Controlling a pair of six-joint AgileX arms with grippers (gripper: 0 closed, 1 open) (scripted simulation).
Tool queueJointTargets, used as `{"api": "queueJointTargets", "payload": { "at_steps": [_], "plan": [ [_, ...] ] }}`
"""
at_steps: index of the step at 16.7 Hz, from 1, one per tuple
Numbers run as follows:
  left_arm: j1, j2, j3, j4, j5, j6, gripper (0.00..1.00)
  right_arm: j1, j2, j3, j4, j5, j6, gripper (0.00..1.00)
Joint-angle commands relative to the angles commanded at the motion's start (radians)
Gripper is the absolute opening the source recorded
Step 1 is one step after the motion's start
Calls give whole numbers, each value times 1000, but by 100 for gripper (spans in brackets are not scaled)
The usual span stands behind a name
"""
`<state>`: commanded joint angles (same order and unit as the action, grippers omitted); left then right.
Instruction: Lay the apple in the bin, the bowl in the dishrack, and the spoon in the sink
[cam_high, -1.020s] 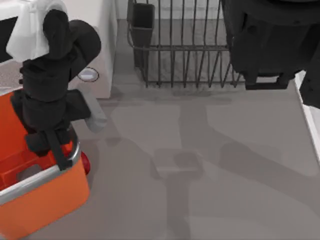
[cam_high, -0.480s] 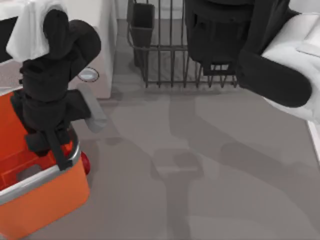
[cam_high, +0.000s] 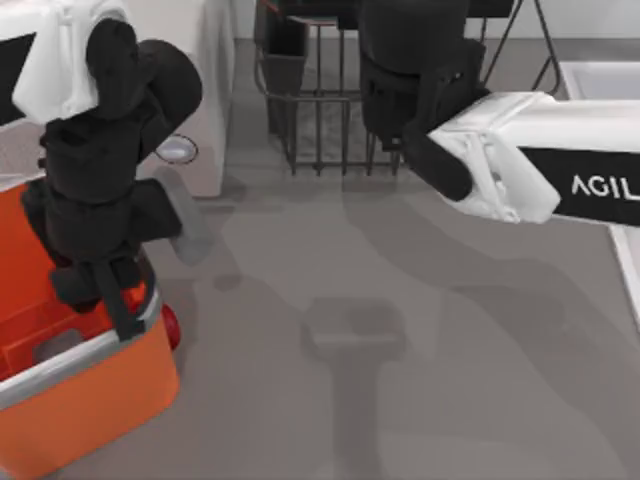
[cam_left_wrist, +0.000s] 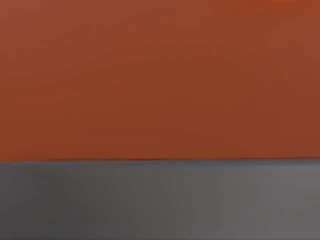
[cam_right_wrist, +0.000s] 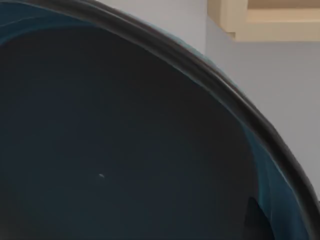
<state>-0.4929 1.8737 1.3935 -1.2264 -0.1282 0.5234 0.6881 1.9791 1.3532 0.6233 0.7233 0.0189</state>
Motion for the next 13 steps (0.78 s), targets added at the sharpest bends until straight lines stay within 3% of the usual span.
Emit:
{"api": "queueJointTargets", "payload": {
  "at_steps": [7,13],
  "plan": [
    [0,0,0,0,0,0,100,-56,65,-20,77,-58,-1,0],
    [0,0,0,0,0,0,100,-56,65,-20,77,-58,-1,45]
  ]
}}
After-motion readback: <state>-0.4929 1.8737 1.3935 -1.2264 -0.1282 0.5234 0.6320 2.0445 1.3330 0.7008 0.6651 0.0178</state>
